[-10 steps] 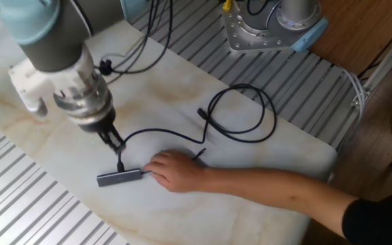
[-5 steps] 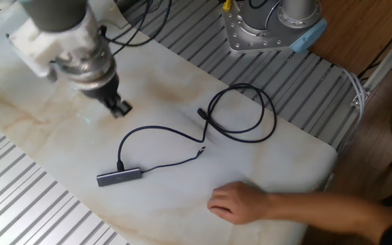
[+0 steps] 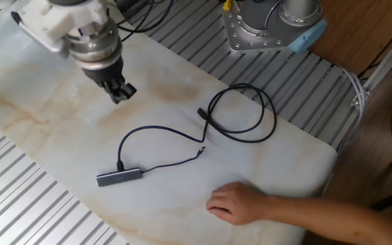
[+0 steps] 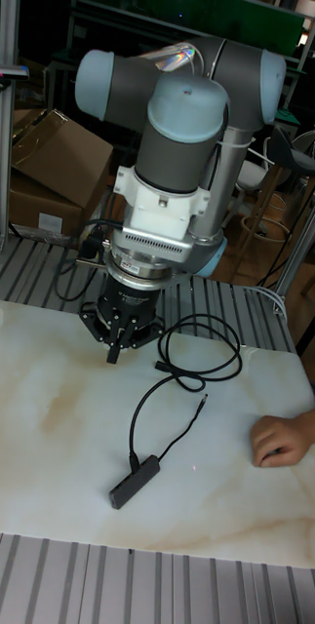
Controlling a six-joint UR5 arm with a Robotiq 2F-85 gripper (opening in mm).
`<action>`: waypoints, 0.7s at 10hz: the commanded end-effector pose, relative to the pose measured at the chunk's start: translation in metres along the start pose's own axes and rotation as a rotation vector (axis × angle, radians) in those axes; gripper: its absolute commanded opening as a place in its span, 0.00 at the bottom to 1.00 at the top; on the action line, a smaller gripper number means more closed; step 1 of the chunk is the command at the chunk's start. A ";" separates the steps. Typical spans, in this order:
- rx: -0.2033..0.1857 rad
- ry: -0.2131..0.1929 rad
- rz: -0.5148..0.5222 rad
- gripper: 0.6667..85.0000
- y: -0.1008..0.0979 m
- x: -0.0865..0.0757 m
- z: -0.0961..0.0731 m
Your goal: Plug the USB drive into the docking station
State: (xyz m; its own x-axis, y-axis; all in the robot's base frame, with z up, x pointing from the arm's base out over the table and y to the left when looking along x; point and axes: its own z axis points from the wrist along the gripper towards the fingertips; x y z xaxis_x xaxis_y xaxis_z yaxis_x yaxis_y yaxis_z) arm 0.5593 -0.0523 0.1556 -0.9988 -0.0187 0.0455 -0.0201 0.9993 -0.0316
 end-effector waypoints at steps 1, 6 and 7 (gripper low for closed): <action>-0.007 -0.027 -0.067 0.01 -0.009 0.002 0.008; -0.012 -0.026 -0.039 0.01 -0.012 0.002 0.014; -0.014 -0.029 -0.038 0.01 -0.013 0.002 0.017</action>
State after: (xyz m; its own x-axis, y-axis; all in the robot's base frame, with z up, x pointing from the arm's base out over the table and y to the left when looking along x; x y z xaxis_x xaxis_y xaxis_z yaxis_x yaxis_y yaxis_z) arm 0.5570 -0.0647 0.1429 -0.9977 -0.0635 0.0239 -0.0642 0.9975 -0.0280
